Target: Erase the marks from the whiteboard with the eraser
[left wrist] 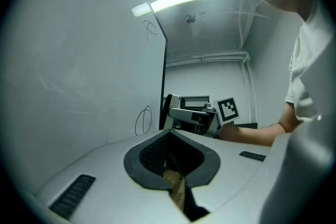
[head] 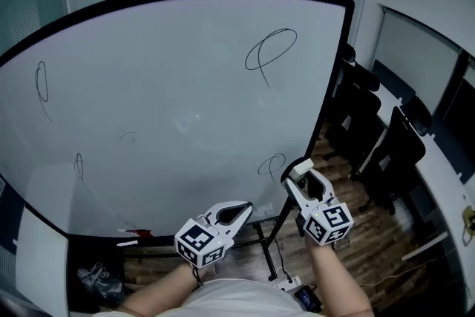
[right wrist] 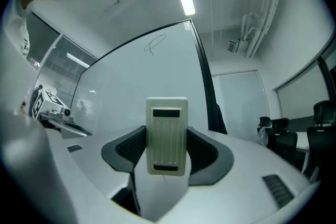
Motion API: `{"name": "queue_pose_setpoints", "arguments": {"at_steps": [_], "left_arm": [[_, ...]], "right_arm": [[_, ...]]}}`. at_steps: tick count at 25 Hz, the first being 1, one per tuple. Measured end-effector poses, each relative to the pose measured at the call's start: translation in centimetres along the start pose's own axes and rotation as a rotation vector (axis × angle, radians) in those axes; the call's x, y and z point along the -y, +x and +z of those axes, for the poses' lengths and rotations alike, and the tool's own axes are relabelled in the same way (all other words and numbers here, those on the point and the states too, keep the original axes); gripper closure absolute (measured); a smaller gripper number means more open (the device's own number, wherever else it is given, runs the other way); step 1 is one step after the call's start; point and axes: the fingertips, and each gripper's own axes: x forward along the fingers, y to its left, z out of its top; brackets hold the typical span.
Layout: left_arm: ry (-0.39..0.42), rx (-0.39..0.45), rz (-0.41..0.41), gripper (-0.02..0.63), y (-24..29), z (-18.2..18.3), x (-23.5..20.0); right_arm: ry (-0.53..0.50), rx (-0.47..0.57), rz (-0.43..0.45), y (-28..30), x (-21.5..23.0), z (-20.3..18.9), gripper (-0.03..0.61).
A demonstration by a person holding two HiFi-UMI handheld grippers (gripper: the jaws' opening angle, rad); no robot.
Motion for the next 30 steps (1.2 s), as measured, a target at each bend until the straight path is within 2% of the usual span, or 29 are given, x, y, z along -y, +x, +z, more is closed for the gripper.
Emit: {"name": "queue_pose_setpoints", "arguments": {"at_steps": [4,13,22,30], "left_arm": [[0.043,0.009,-0.036,0.607,-0.3,1.3,-1.1],[0.051,0.017,-0.064,0.607,-0.1,1.8,-2.5],[0.041,0.016,-0.025,0.607,-1.1,1.5,-4.2],[0.024,0.001,0.006,0.607,-2.2,0.7,-5.3]], "right_arm": [[-0.064,0.023,-0.067,2.0,1.4,1.8,0.333],[-0.069,0.039,-0.12,4.1,1.4,1.5,0.334],[-0.06,0.008,-0.045,5.3,-3.8,-2.6,0.334],[-0.019,-0.079,0.081,6.7,-10.3,-8.0,0.334]]}}
